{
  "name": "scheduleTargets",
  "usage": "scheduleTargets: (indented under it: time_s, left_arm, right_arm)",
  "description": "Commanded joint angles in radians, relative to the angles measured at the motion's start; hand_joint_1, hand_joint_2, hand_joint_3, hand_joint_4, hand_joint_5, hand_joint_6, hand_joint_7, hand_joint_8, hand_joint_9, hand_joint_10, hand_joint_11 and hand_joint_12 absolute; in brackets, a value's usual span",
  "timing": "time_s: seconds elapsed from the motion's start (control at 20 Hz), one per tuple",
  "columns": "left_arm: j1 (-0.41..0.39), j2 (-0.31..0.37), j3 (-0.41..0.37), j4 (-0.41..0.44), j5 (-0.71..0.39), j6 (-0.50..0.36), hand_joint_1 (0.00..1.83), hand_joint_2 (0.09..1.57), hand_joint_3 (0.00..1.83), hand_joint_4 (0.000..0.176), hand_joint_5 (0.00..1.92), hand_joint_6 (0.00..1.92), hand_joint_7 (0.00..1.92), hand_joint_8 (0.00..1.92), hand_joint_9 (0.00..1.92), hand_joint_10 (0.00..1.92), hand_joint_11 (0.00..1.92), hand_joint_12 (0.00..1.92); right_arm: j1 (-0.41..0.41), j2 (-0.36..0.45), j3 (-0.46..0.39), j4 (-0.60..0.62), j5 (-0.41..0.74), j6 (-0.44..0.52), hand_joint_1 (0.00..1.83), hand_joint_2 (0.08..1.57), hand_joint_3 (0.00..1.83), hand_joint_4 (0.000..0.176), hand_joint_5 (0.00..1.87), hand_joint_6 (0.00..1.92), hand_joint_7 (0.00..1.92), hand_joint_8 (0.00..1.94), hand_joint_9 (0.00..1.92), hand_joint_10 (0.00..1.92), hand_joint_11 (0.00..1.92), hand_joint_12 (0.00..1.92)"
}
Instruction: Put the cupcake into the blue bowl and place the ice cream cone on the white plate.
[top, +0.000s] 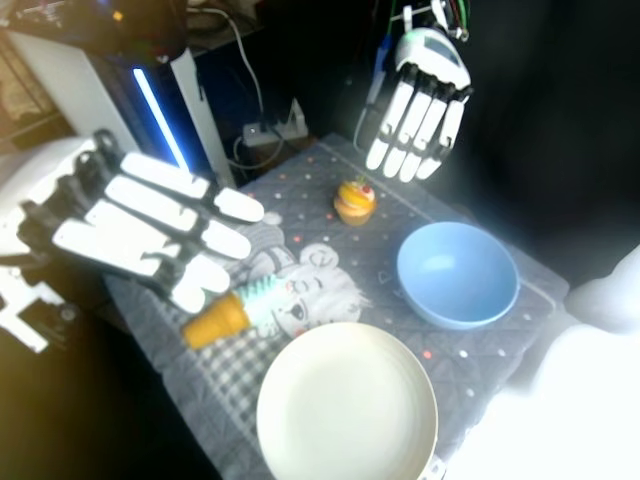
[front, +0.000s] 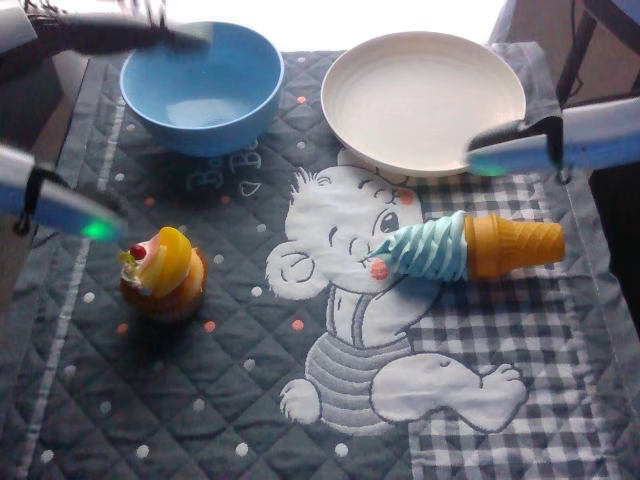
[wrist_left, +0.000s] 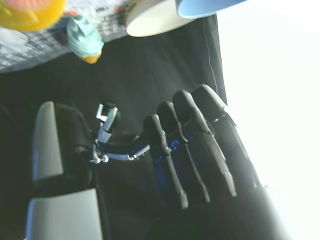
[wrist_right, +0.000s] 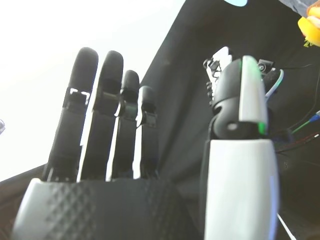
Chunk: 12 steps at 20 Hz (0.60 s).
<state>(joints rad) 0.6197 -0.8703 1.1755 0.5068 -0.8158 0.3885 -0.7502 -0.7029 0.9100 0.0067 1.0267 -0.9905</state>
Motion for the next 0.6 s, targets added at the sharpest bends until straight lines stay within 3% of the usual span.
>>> scheduleTargets:
  time_s: [0.0, 0.05, 0.1, 0.15, 0.2, 0.25, 0.3, 0.35, 0.4, 0.45, 0.5, 0.55]
  left_arm:
    - [-0.019, -0.006, 0.002, -0.039, -0.101, -0.016, 0.33, 0.87, 0.0, 0.024, 0.09, 0.0, 0.11, 0.0, 0.11, 0.0, 0.09, 0.22]
    - [-0.022, -0.009, 0.005, -0.024, -0.094, -0.032, 0.33, 0.87, 0.0, 0.022, 0.09, 0.0, 0.1, 0.0, 0.12, 0.0, 0.11, 0.22]
    - [-0.024, -0.013, 0.009, 0.001, -0.081, -0.053, 0.5, 0.84, 0.0, 0.042, 0.04, 0.0, 0.11, 0.0, 0.14, 0.01, 0.11, 0.21]
    - [-0.025, -0.015, 0.01, 0.015, -0.071, -0.063, 0.57, 0.83, 0.0, 0.039, 0.03, 0.0, 0.12, 0.01, 0.16, 0.01, 0.15, 0.22]
    - [-0.024, -0.015, 0.01, 0.037, -0.056, -0.076, 0.56, 0.82, 0.0, 0.018, 0.04, 0.0, 0.13, 0.01, 0.18, 0.02, 0.18, 0.23]
    - [-0.024, -0.015, 0.01, 0.053, -0.045, -0.088, 0.54, 0.83, 0.0, 0.004, 0.05, 0.01, 0.13, 0.01, 0.18, 0.02, 0.2, 0.24]
    - [-0.024, -0.017, 0.011, 0.084, -0.029, -0.115, 0.51, 0.84, 0.0, 0.016, 0.04, 0.0, 0.09, 0.0, 0.13, 0.0, 0.19, 0.23]
    - [-0.024, -0.017, 0.011, 0.101, -0.02, -0.128, 0.49, 0.85, 0.0, 0.002, 0.05, 0.0, 0.1, 0.0, 0.15, 0.0, 0.14, 0.33]
    - [-0.024, -0.019, 0.011, 0.119, -0.01, -0.142, 0.49, 0.83, 0.0, 0.019, 0.07, 0.0, 0.11, 0.0, 0.18, 0.0, 0.09, 0.56]
    - [-0.024, -0.021, 0.011, 0.14, 0.001, -0.157, 0.52, 0.82, 0.0, 0.02, 0.08, 0.0, 0.15, 0.0, 0.21, 0.0, 0.02, 0.76]
    - [-0.022, -0.023, 0.011, 0.169, 0.016, -0.178, 0.48, 0.84, 0.0, 0.052, 0.06, 0.0, 0.19, 0.01, 0.24, 0.01, 0.0, 0.82]
    - [-0.021, -0.024, 0.011, 0.184, 0.023, -0.189, 0.47, 0.85, 0.01, 0.065, 0.06, 0.0, 0.19, 0.0, 0.25, 0.01, 0.0, 0.81]
  right_arm:
    - [0.018, -0.002, -0.002, 0.013, 0.115, 0.002, 0.54, 0.73, 0.01, 0.055, 0.15, 0.0, 0.31, 0.01, 0.38, 0.03, 0.12, 0.72]
    - [0.018, -0.004, -0.002, 0.013, 0.102, 0.002, 0.55, 0.73, 0.01, 0.05, 0.16, 0.01, 0.33, 0.01, 0.39, 0.03, 0.13, 0.73]
    - [0.018, -0.009, 0.0, 0.013, 0.082, 0.002, 0.53, 0.74, 0.0, 0.049, 0.15, 0.0, 0.31, 0.0, 0.35, 0.01, 0.12, 0.66]
    - [0.018, -0.014, 0.001, 0.012, 0.067, 0.002, 0.56, 0.73, 0.0, 0.05, 0.15, 0.0, 0.28, 0.0, 0.31, 0.0, 0.1, 0.63]
    - [0.017, -0.022, 0.004, 0.01, 0.049, 0.002, 0.59, 0.74, 0.0, 0.038, 0.16, 0.0, 0.26, 0.0, 0.3, 0.0, 0.09, 0.62]
    - [0.017, -0.029, 0.006, 0.01, 0.035, 0.002, 0.61, 0.73, 0.0, 0.041, 0.16, 0.01, 0.23, 0.0, 0.27, 0.0, 0.09, 0.61]
    - [0.017, -0.036, 0.007, 0.009, 0.017, 0.002, 0.61, 0.74, 0.0, 0.038, 0.15, 0.0, 0.21, 0.0, 0.26, 0.0, 0.11, 0.62]
    - [0.016, -0.04, 0.007, 0.009, 0.009, 0.007, 0.62, 0.75, 0.0, 0.037, 0.16, 0.0, 0.22, 0.01, 0.29, 0.01, 0.14, 0.63]
    - [0.014, -0.043, 0.007, 0.009, 0.003, 0.018, 0.64, 0.74, 0.0, 0.042, 0.15, 0.0, 0.21, 0.0, 0.27, 0.0, 0.13, 0.64]
    - [0.007, -0.045, 0.007, 0.009, -0.002, 0.032, 0.65, 0.76, 0.0, 0.026, 0.14, 0.0, 0.19, 0.0, 0.24, 0.0, 0.1, 0.68]
    - [-0.004, -0.045, 0.007, 0.007, -0.006, 0.05, 0.65, 0.75, 0.0, 0.019, 0.15, 0.0, 0.24, 0.0, 0.28, 0.0, 0.1, 0.65]
    - [-0.012, -0.045, 0.007, 0.007, -0.007, 0.056, 0.65, 0.75, 0.0, 0.004, 0.16, 0.0, 0.28, 0.01, 0.31, 0.01, 0.11, 0.65]
